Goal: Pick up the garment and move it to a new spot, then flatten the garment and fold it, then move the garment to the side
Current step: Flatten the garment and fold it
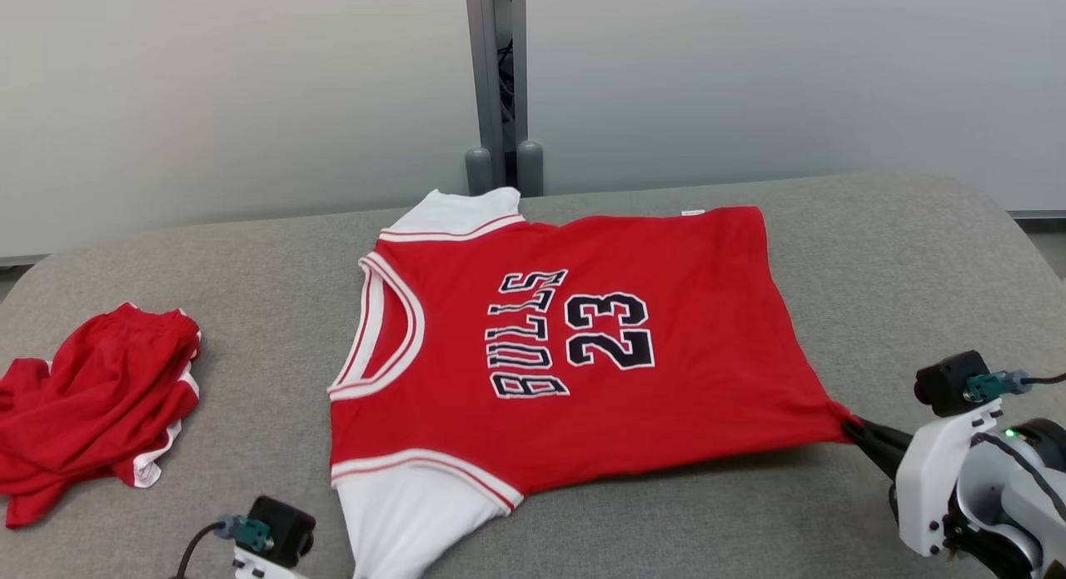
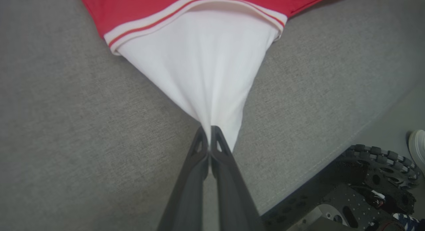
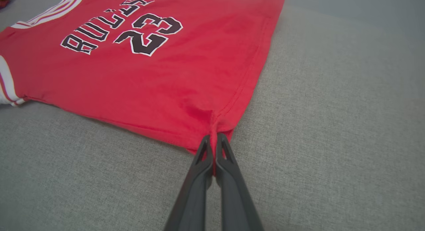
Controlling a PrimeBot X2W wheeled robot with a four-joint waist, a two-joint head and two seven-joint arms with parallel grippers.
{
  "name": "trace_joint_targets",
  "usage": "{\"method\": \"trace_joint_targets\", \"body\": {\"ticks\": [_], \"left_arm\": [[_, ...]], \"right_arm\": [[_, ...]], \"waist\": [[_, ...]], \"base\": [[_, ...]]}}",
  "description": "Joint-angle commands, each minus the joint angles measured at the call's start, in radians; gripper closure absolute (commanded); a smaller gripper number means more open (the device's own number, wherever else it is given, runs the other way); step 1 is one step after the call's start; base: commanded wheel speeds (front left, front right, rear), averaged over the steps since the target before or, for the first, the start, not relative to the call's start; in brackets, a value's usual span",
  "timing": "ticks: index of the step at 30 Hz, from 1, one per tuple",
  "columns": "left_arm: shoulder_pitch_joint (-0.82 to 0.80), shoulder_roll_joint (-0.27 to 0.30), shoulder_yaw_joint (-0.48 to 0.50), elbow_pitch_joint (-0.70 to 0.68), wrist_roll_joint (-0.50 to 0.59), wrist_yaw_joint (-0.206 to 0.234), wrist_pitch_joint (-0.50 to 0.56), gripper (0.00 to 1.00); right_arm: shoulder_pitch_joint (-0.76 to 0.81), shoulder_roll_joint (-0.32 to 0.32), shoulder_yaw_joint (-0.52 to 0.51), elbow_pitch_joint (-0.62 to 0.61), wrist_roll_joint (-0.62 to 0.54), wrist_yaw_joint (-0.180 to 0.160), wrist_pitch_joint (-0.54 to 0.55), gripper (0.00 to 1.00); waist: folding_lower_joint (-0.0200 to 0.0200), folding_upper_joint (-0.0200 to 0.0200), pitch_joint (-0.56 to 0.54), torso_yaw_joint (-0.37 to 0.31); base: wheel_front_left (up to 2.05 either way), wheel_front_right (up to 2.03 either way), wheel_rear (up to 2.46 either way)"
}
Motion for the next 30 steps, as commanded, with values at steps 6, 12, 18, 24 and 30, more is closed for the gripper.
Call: {"method": "trace_joint_targets", "body": {"ticks": [6, 12, 18, 24, 30], "left_arm": [[0.099, 0.085, 0.000, -0.181, -0.075, 0.044, 0.113, 1.00], [0.147, 0.139, 0.008, -0.282, -0.129, 0.066, 0.180, 1.00], [0.190, 0.189, 0.020, -0.361, -0.172, 0.086, 0.219, 1.00], [0.210, 0.233, 0.021, -0.413, -0.197, 0.102, 0.263, 1.00], [0.212, 0.226, 0.032, -0.454, -0.222, 0.122, 0.273, 1.00]], "right_arm": [[0.034, -0.082, 0.038, -0.096, 0.083, 0.000, 0.078, 1.00], [0.049, -0.126, 0.039, -0.176, 0.180, 0.000, 0.122, 1.00], [0.079, -0.178, 0.047, -0.245, 0.249, 0.000, 0.202, 1.00], [0.117, -0.208, 0.051, -0.287, 0.300, 0.000, 0.280, 1.00], [0.118, -0.211, 0.044, -0.309, 0.311, 0.000, 0.287, 1.00]], "waist": [[0.0000, 0.0000, -0.010, -0.011], [0.0000, 0.0000, -0.011, -0.019], [0.0000, 0.0000, -0.006, -0.029], [0.0000, 0.0000, -0.001, -0.033], [0.0000, 0.0000, 0.006, -0.035]], "base": [[0.00, 0.00, 0.00], [0.00, 0.00, 0.00], [0.00, 0.00, 0.00], [0.00, 0.00, 0.00], [0.00, 0.00, 0.00]]}}
